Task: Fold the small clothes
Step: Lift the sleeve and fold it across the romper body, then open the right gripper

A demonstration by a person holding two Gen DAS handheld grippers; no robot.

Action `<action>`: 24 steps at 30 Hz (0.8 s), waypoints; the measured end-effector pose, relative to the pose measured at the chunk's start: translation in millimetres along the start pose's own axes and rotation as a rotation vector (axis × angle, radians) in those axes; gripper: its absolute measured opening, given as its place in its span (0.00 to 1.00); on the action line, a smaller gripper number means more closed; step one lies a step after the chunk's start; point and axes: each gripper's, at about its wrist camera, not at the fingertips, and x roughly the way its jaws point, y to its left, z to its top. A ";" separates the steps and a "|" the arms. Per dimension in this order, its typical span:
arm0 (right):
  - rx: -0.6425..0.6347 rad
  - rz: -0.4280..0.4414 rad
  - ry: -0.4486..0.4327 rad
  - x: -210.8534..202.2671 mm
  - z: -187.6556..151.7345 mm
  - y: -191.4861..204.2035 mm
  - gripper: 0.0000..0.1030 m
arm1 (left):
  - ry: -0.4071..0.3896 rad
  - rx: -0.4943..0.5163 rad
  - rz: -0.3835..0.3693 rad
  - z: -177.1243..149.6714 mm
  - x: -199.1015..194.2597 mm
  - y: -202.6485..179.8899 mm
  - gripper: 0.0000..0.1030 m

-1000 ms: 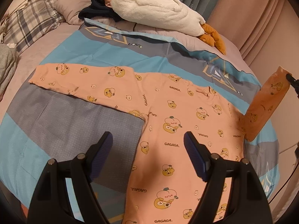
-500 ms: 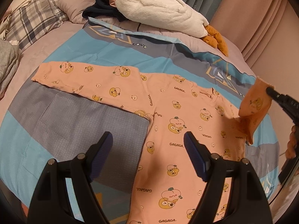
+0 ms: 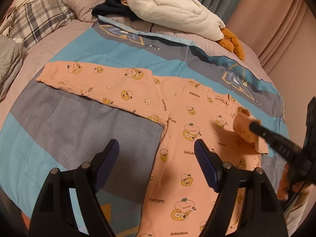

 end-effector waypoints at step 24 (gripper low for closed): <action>0.002 0.006 0.249 68.1 -47.4 20.5 0.06 | 0.010 -0.027 -0.005 -5.2 -1.0 12.6 0.76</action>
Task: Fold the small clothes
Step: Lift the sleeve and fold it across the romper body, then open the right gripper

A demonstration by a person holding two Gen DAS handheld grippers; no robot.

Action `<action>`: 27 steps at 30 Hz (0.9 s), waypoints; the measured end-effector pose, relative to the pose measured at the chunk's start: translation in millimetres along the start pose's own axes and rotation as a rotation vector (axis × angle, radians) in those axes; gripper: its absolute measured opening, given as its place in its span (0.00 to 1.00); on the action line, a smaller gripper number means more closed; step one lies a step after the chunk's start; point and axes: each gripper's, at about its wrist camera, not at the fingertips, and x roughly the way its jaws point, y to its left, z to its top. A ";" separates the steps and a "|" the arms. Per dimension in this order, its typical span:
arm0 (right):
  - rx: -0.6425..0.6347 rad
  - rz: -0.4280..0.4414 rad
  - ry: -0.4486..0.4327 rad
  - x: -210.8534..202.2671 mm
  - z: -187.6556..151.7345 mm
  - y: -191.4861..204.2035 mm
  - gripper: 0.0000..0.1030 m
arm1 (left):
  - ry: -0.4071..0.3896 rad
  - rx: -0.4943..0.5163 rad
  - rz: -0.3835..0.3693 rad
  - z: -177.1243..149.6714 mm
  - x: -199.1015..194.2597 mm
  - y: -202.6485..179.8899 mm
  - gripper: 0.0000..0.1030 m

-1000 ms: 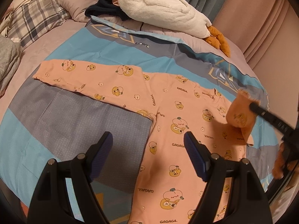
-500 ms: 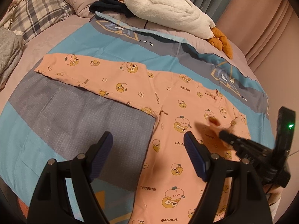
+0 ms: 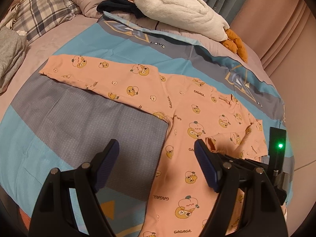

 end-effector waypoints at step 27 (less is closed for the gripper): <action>0.242 -0.020 -0.231 -95.9 -12.6 -48.0 0.75 | 0.002 0.055 -0.083 9.7 1.0 -25.5 0.76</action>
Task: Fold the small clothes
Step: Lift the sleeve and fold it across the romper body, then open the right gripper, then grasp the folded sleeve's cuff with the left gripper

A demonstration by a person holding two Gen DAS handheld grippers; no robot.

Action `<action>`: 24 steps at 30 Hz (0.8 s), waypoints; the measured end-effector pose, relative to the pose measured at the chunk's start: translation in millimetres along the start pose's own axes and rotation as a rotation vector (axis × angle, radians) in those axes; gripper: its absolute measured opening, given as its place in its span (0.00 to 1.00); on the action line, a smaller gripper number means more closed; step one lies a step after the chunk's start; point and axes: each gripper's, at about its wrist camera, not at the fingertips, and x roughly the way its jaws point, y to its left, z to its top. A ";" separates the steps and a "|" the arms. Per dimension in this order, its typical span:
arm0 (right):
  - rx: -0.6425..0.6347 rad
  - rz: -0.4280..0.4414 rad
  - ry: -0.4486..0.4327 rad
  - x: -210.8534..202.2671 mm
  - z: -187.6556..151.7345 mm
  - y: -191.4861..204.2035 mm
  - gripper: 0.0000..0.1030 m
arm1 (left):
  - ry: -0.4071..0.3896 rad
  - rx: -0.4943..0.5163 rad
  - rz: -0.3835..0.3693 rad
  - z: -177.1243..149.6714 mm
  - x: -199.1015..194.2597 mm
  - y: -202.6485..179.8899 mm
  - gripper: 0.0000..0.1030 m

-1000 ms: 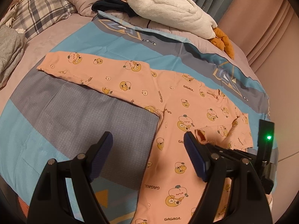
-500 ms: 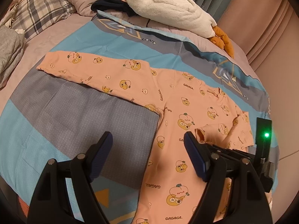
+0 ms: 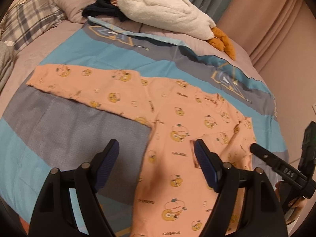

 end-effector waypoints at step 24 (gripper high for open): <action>0.359 -0.157 -0.064 -28.5 -39.3 -119.4 0.79 | 0.243 -0.027 -0.312 -34.9 123.0 -59.3 0.72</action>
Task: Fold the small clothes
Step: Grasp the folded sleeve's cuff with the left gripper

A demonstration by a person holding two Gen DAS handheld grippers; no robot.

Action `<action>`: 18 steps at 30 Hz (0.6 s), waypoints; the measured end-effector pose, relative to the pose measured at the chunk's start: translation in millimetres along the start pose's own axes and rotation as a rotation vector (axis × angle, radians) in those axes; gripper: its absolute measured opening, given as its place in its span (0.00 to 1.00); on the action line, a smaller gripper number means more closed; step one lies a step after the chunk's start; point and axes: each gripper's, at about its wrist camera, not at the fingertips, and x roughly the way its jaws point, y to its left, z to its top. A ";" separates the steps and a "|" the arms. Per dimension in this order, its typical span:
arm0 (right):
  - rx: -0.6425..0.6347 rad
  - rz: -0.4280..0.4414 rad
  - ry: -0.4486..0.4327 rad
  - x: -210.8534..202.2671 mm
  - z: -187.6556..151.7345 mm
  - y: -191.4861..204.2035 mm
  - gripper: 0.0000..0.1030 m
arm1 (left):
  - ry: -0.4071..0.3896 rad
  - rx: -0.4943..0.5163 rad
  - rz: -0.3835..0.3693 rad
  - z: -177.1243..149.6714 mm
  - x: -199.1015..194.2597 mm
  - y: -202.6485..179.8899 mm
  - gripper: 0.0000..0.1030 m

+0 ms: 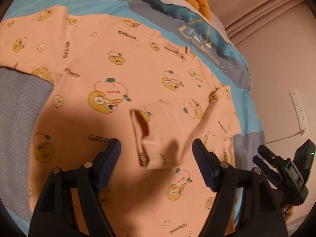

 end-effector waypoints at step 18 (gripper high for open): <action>0.096 0.051 0.013 6.9 -8.5 -15.4 0.79 | 0.004 -0.048 0.004 -1.9 7.7 -2.7 0.06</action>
